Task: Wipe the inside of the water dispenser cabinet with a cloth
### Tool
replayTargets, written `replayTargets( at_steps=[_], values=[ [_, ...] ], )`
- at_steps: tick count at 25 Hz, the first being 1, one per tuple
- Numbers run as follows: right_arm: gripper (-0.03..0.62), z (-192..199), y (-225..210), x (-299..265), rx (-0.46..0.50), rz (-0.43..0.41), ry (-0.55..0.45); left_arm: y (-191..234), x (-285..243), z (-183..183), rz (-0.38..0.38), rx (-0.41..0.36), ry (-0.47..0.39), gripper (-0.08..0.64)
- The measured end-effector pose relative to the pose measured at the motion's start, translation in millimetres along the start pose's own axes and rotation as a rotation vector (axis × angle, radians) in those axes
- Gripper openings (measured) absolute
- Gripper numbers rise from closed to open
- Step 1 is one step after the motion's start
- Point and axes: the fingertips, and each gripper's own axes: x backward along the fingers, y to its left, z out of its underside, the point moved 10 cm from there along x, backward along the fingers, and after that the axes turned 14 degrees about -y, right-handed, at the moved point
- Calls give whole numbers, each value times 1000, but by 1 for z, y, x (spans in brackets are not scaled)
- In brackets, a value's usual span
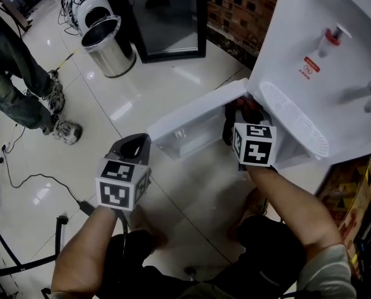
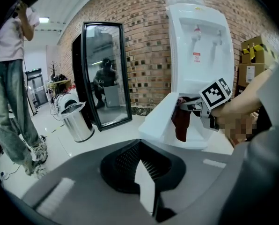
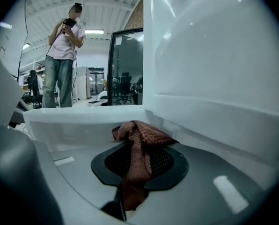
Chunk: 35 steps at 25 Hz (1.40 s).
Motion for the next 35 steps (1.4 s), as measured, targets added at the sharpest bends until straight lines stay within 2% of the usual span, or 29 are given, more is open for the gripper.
replayTargets(
  at_steps=[10,19,24,30,35],
  values=[
    [92,3,-10,0,-32,59,2,-1,-1,3,4,2,7,0],
    [92,1,-11,2,-2,-1,12,0,-5,3,-5,-19,15,0],
    [95,-4,3,27,84,-127,9,-1,2,0,9,-34,7,0],
    [95,-15,34,62,200,-390,-40,2,17,-2,-6,-42,-11,0],
    [95,-26,77,82,245,-597,-73,7,26,-9,-30,-41,-52,0]
  ],
)
